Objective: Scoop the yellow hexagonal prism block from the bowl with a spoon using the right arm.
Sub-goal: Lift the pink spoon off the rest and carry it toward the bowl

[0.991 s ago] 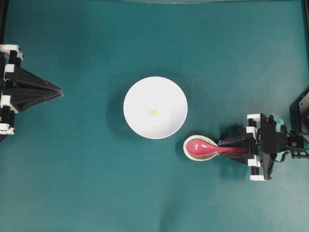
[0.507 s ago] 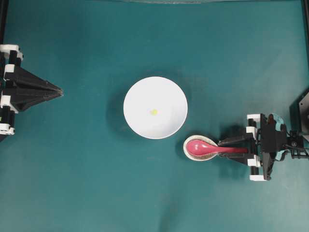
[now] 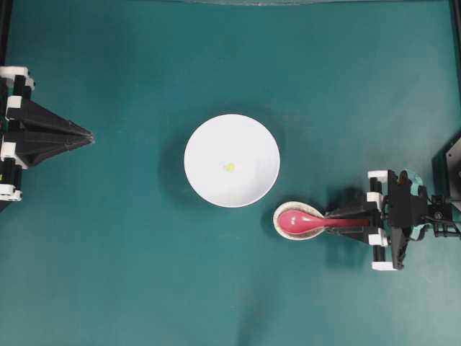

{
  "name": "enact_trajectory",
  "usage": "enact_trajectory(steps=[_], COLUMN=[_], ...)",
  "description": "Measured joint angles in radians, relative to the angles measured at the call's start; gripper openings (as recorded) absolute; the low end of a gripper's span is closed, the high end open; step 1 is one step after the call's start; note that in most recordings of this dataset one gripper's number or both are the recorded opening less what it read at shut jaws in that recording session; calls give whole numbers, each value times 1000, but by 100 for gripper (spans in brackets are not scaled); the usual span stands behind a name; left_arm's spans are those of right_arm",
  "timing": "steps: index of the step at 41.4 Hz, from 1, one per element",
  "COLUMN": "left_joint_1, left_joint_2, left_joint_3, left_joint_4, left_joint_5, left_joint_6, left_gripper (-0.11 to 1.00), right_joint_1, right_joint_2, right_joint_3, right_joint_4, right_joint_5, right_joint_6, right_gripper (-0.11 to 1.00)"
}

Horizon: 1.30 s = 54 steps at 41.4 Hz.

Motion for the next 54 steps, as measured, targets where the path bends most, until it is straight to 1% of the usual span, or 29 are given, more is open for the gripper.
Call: enact_trajectory(steps=[6,11,16,23,29,32,35,38,41,44,48,54], left_joint_1=[0,-2,0,0,0,0,0,0,-2,0,-2,0], left_joint_2=[0,0,0,0,0,0,0,0,0,0,0,0], left_joint_3=[2,0,2,0,2,0,2,2,2,0,2,0], left_joint_4=[0,0,0,0,0,2,0,2,2,0,0,2], left_joint_5=[3,5,5,5,3,3,3,3,3,5,5,6], left_joint_6=[0,0,0,0,0,0,0,0,0,0,0,0], left_gripper=[8,8,8,8,8,8,8,8,8,8,8,8], right_joint_1=[0,0,0,-11,-63,-101,-156,-230,-301,-380,-489,-630], right_joint_2=[-40,-98,-187,-327,-465,-534,-604,-684,-744,-793,-831,-822], right_joint_3=[0,0,0,0,-12,-23,-43,-78,-115,-153,-204,-256], right_joint_4=[0,0,0,2,2,2,2,3,2,2,0,-5], right_joint_5=[25,61,115,199,288,347,428,541,650,772,936,1094], right_joint_6=[-2,-25,-61,-160,-270,-322,-376,-433,-463,-479,-480,-480], right_gripper=[24,24,24,24,24,24,24,24,24,24,24,24])
